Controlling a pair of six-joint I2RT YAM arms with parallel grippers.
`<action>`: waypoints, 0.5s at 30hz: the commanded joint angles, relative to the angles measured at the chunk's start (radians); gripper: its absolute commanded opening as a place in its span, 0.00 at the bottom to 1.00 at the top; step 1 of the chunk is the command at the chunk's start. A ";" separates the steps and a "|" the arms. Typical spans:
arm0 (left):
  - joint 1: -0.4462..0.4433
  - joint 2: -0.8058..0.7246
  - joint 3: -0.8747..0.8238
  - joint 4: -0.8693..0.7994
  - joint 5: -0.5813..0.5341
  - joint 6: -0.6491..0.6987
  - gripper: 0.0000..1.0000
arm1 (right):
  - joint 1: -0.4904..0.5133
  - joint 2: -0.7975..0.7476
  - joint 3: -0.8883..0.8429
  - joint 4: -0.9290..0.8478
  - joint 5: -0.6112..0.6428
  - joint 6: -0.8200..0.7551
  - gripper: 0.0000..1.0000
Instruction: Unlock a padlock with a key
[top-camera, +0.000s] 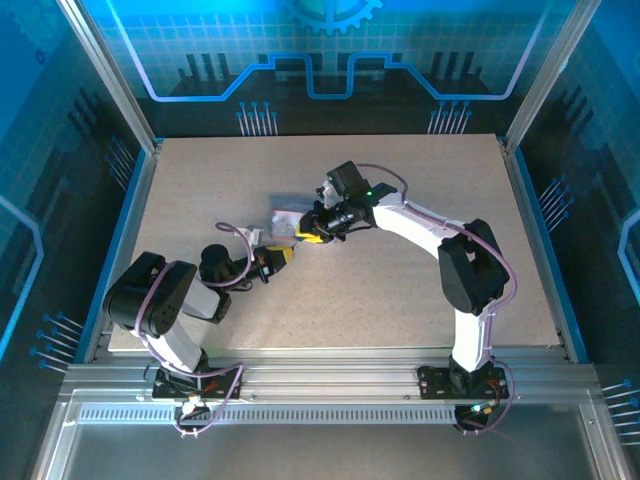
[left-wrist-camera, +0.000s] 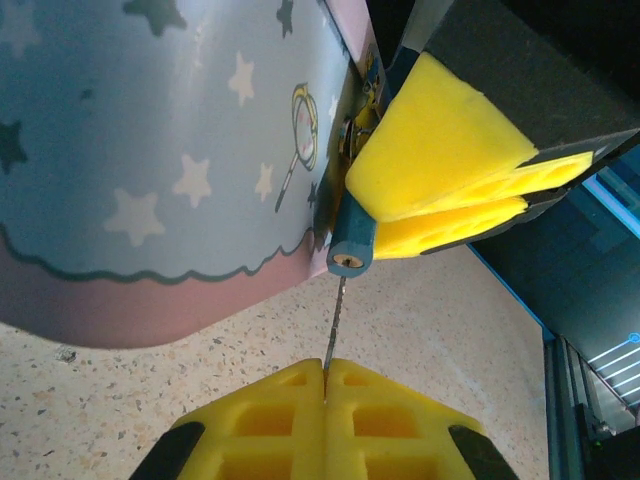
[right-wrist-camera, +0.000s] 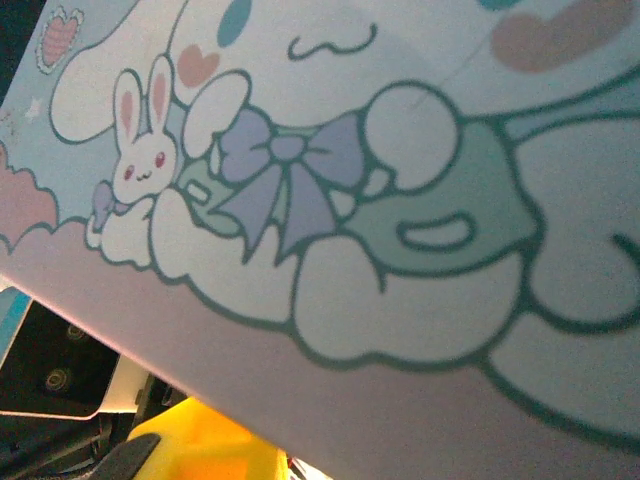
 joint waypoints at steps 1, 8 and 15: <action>0.006 -0.027 0.017 0.031 0.030 -0.016 0.00 | -0.009 -0.031 -0.001 0.045 -0.041 -0.006 0.00; 0.006 -0.032 0.017 0.031 0.030 -0.022 0.00 | -0.009 -0.030 -0.004 0.048 -0.044 -0.006 0.00; 0.006 0.002 0.032 0.031 0.038 -0.037 0.00 | -0.007 -0.045 -0.010 0.058 -0.047 -0.006 0.00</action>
